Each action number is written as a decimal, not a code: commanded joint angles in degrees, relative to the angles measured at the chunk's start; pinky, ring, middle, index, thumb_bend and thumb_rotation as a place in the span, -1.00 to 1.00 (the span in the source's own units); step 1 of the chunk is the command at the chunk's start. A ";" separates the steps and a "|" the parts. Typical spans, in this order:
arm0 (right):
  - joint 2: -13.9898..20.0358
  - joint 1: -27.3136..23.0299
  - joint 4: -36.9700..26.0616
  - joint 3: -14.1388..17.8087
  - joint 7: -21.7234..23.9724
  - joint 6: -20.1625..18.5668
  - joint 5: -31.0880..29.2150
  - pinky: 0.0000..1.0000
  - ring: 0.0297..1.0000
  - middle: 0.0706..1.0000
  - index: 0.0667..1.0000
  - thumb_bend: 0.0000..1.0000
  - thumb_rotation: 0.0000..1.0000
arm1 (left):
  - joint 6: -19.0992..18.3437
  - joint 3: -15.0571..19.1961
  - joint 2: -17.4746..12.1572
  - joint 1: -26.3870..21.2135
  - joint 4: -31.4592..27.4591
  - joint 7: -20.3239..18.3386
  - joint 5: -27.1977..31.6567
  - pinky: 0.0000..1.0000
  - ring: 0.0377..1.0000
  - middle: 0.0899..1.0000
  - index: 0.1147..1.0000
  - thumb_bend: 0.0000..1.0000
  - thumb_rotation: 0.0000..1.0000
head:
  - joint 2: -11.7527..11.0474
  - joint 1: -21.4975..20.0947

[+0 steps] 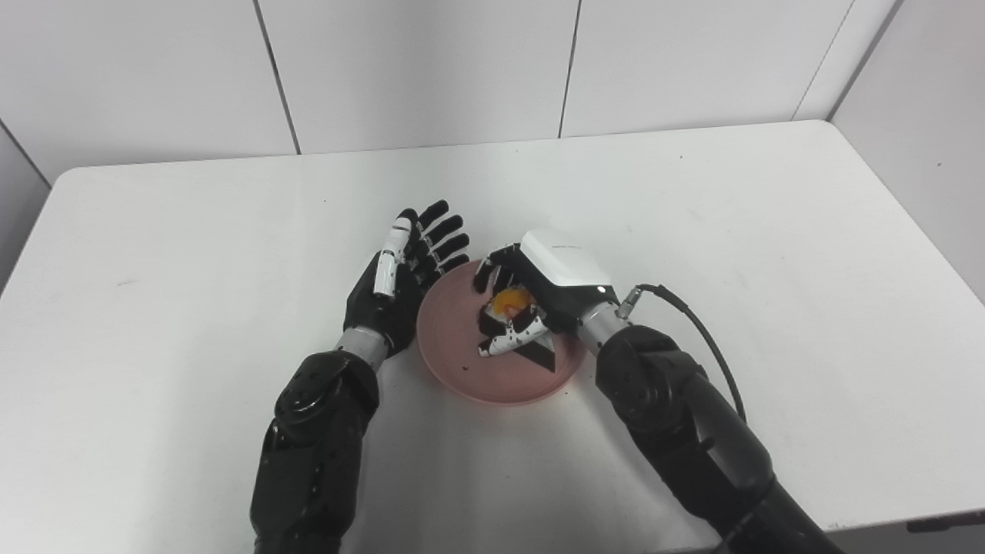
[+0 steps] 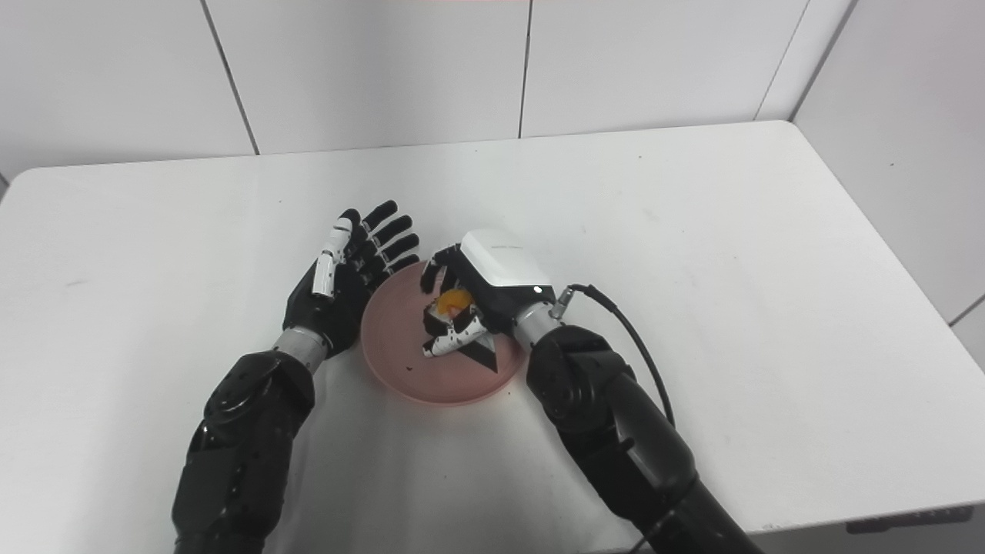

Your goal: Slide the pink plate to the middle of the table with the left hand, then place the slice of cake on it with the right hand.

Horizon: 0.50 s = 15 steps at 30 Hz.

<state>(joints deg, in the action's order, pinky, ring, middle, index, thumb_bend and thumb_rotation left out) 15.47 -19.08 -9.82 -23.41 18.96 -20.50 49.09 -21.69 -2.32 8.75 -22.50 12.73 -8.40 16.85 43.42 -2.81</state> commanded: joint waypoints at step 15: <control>0.10 -0.94 -16.10 0.84 18.07 -5.74 5.75 0.47 0.88 1.00 1.00 0.83 0.82 | -2.56 -0.76 -0.18 0.78 1.97 0.92 -1.96 0.69 0.71 0.73 0.69 -0.25 1.00 | -0.13 0.03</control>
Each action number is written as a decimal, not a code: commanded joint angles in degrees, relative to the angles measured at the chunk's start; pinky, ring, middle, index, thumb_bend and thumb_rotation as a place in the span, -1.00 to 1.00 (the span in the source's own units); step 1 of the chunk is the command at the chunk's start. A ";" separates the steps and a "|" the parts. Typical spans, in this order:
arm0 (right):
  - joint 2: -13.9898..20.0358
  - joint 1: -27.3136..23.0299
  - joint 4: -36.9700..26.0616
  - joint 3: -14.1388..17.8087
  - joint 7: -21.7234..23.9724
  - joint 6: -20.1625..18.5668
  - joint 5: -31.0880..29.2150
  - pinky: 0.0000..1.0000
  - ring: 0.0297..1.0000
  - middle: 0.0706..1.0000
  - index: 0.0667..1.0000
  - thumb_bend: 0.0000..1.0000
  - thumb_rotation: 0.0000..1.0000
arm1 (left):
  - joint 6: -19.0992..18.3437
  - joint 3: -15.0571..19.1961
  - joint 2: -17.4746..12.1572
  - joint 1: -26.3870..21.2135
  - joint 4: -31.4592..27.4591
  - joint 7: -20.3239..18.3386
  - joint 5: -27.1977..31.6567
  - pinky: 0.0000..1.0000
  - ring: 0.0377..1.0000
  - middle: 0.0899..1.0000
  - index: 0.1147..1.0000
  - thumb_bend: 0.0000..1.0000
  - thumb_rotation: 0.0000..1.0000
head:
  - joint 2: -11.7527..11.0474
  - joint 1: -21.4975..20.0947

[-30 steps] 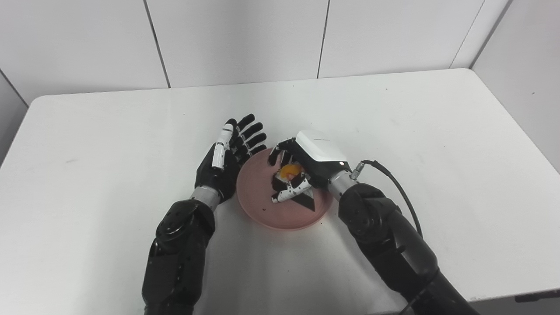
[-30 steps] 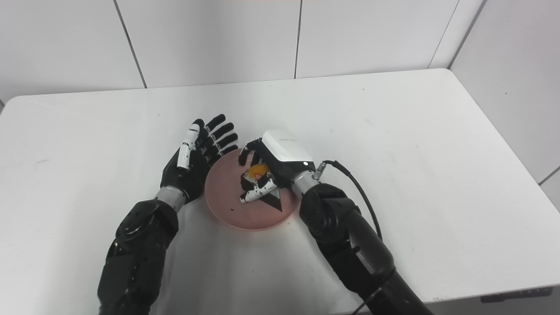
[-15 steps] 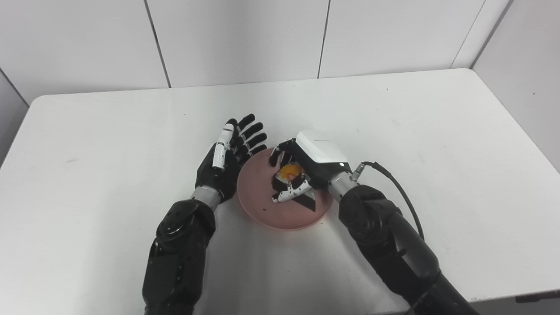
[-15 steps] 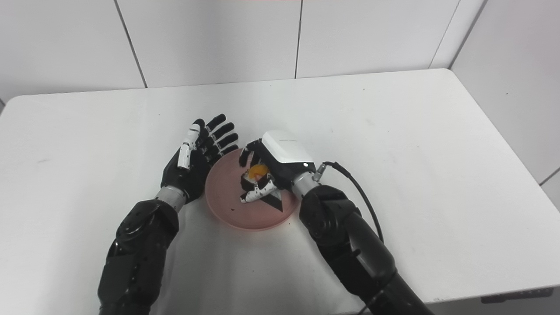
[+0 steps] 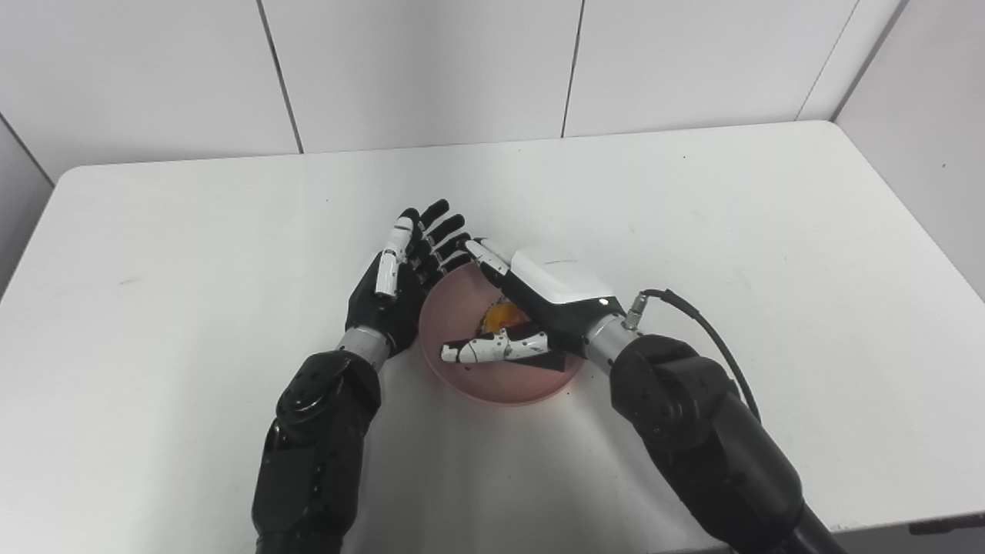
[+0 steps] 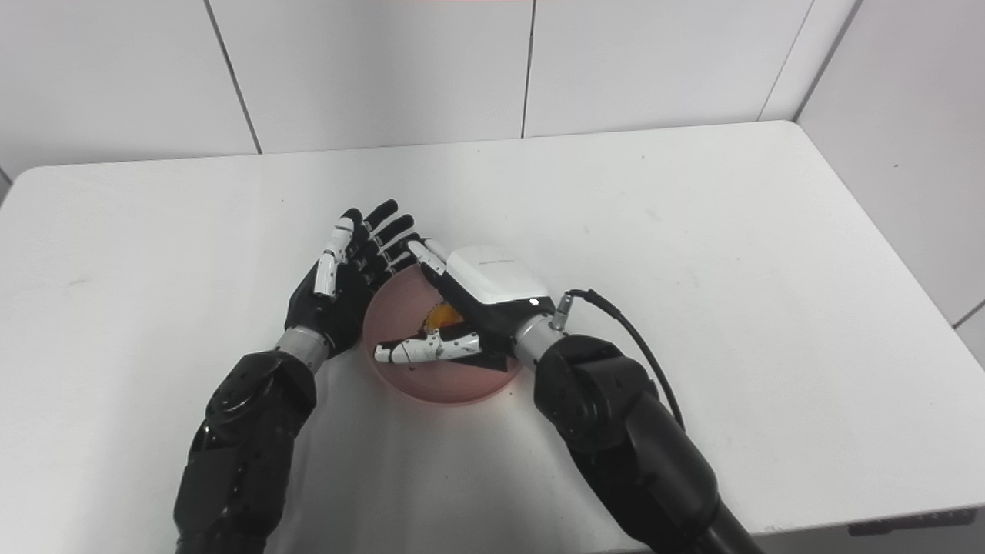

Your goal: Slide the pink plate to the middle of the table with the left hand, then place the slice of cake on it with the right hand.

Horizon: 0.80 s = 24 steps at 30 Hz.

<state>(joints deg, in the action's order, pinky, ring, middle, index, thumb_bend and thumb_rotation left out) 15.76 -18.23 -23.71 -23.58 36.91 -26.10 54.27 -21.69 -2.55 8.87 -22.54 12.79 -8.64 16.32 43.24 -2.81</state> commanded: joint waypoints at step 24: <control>-5.34 2.04 -3.28 14.24 -14.64 5.19 -14.26 0.54 0.98 1.00 1.00 0.78 1.00 | 1.49 0.60 -0.47 2.37 1.36 2.00 -3.17 0.66 0.68 0.70 0.68 -0.18 1.00 | -2.14 0.31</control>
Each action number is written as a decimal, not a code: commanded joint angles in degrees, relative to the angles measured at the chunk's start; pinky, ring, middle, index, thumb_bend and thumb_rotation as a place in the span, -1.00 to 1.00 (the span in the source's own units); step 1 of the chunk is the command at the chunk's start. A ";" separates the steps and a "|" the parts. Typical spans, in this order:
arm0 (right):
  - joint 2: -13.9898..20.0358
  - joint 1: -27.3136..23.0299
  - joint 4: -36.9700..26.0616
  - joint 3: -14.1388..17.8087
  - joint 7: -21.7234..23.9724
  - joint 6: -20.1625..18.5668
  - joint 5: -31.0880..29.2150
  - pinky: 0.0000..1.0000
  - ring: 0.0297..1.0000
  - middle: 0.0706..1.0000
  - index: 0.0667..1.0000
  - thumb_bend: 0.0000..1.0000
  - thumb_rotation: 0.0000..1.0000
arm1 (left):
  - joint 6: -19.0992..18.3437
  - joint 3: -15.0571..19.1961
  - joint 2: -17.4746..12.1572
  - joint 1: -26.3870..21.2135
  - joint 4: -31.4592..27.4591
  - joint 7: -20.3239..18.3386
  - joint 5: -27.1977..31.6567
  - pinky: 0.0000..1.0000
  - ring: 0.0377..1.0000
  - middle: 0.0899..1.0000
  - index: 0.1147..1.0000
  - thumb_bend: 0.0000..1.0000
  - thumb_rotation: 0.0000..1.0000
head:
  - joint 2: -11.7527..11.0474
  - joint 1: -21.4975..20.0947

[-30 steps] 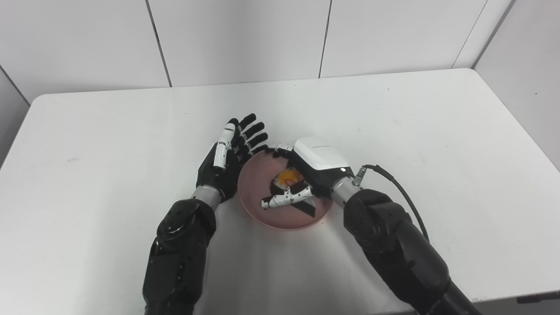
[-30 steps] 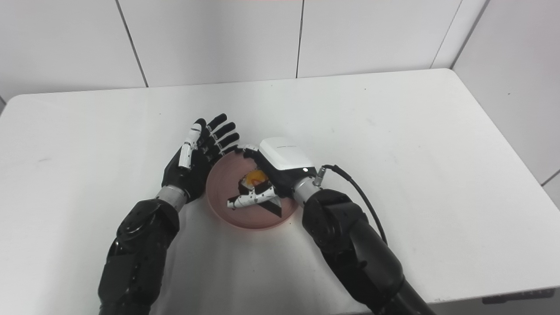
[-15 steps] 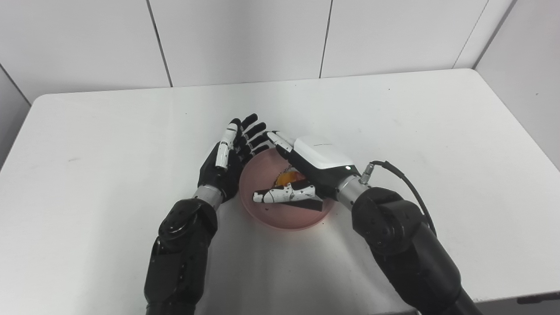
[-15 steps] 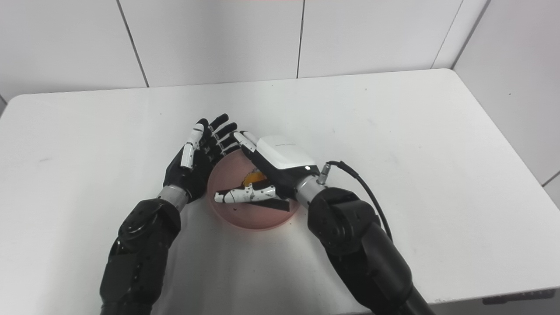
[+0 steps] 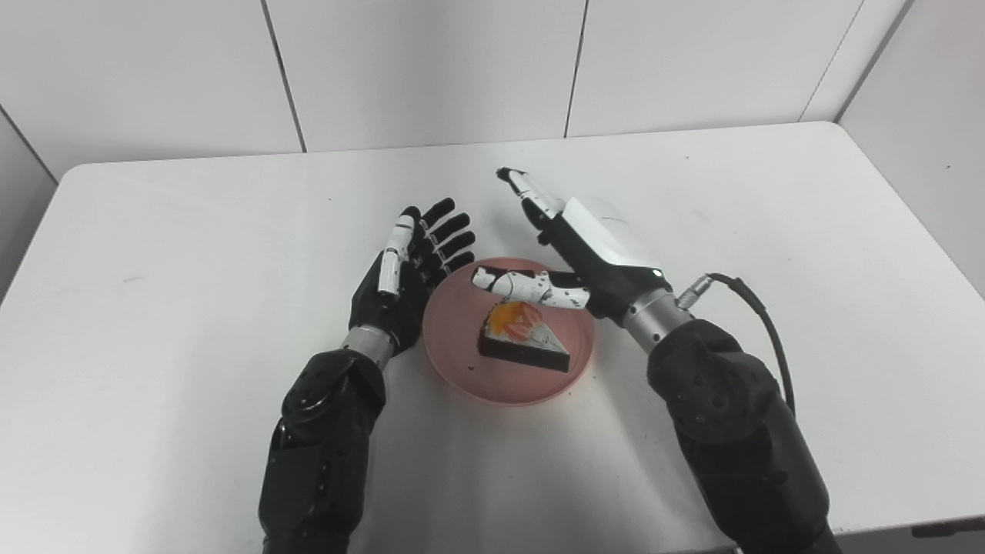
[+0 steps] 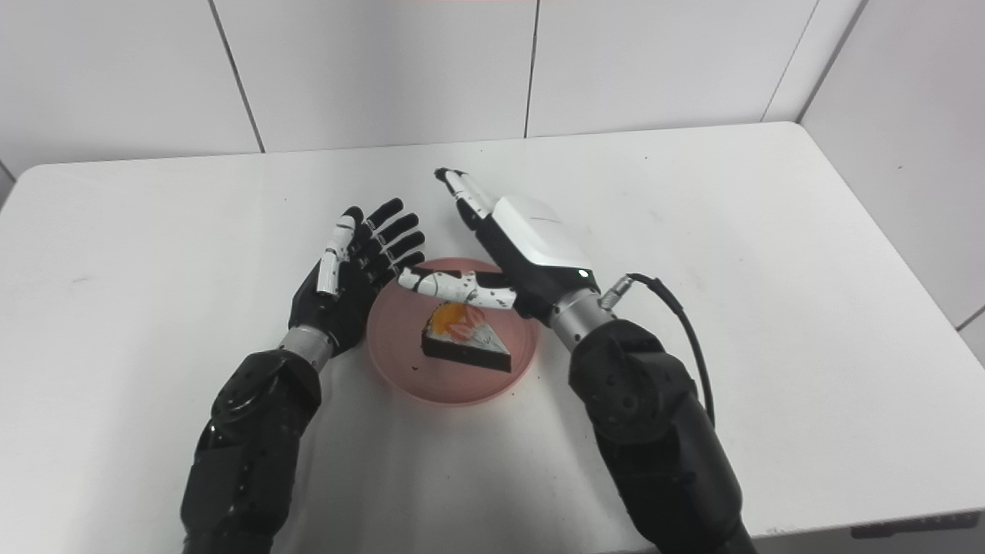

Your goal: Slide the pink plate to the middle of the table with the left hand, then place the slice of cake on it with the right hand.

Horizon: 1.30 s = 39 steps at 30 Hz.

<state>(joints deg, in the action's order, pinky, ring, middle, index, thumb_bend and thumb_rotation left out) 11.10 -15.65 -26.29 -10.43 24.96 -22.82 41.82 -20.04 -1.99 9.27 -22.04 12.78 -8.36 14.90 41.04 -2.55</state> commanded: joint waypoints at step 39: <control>-9.01 13.55 22.69 11.28 -26.42 27.47 -37.57 1.00 1.00 1.00 1.00 -0.44 1.00 | 20.78 -5.25 -5.78 18.66 -8.63 0.00 -11.32 1.00 1.00 1.00 1.00 -0.16 1.00 | -2.46 -0.77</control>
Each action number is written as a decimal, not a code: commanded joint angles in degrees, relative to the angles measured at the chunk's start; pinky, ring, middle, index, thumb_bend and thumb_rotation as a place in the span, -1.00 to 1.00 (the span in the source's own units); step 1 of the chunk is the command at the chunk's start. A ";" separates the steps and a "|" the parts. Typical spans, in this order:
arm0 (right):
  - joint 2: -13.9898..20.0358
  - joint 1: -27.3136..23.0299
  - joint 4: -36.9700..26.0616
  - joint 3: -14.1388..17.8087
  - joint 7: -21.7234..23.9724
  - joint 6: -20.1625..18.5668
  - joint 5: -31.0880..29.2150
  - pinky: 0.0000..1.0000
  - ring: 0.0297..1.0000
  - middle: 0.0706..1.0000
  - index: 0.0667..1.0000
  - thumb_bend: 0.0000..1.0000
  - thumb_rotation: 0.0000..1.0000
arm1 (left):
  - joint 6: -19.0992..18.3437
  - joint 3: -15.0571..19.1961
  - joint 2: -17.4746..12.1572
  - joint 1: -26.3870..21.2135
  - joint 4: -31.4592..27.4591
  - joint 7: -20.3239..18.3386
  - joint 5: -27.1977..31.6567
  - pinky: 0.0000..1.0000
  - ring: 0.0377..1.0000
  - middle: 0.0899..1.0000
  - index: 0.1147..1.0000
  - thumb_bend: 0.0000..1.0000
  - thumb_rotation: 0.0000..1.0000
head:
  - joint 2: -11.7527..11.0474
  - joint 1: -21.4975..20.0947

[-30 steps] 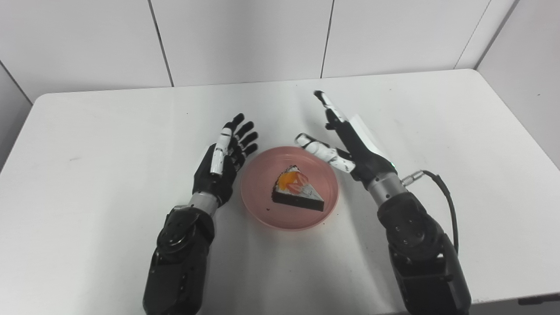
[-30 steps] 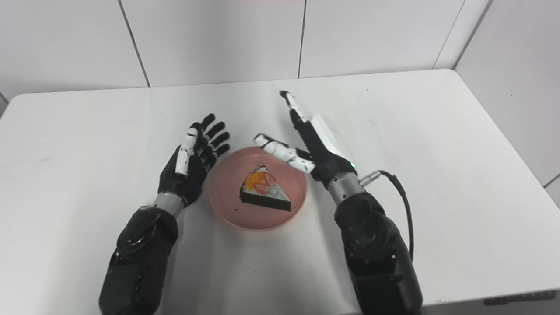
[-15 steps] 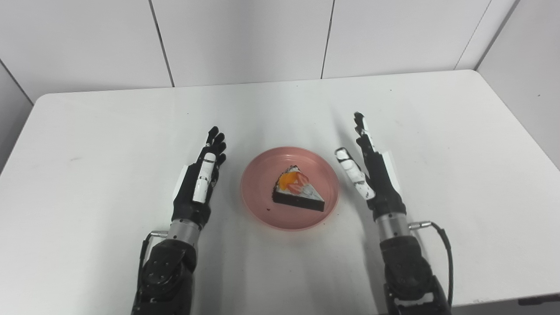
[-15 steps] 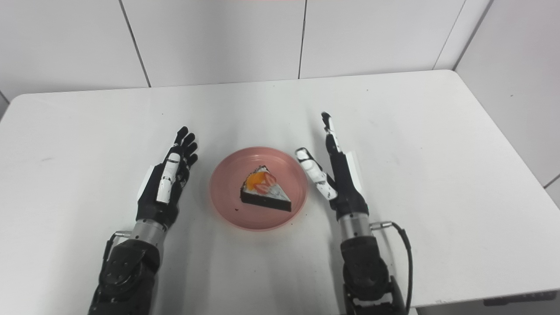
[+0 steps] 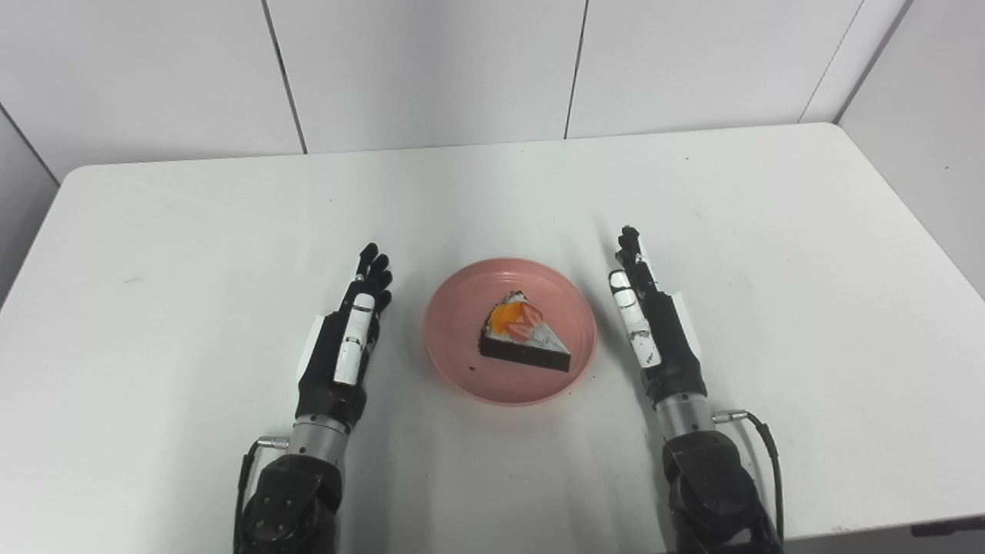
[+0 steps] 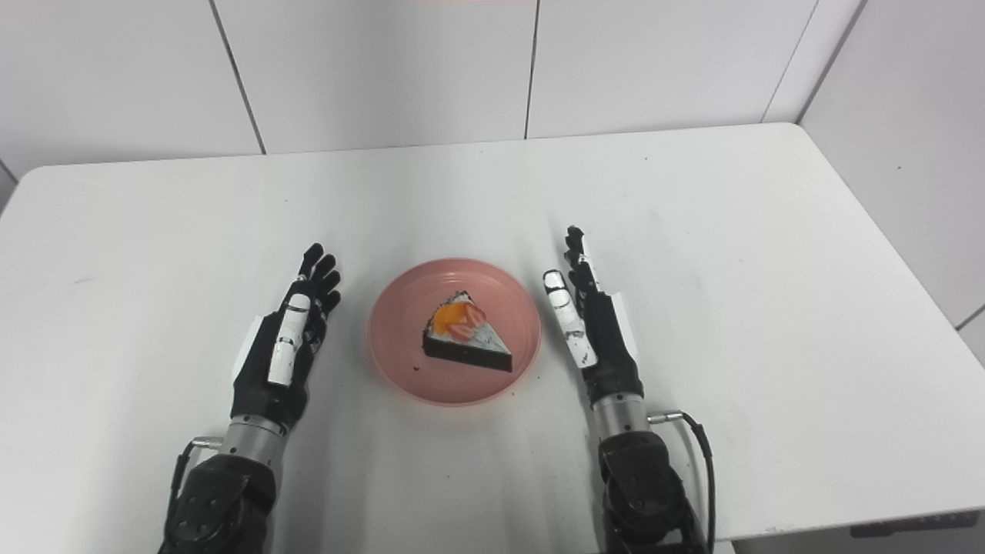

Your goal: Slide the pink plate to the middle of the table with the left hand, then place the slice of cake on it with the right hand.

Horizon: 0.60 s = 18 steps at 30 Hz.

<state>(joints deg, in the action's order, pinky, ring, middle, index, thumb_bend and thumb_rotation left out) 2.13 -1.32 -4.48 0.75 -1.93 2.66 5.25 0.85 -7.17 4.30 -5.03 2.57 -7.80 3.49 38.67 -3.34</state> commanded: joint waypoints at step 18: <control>-0.21 -2.04 4.58 -0.31 0.18 0.02 -1.31 0.99 0.97 0.97 0.95 -0.47 1.00 | -1.82 0.14 -1.40 -1.25 4.42 -0.99 0.86 0.98 0.97 0.99 0.96 -0.17 1.00 | 0.23 0.12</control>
<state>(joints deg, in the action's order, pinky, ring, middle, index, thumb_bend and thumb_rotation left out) 2.21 -3.54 -1.74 0.55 -1.38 2.40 3.76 0.49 -7.11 3.39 -7.09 4.67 -8.29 3.99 38.94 -3.25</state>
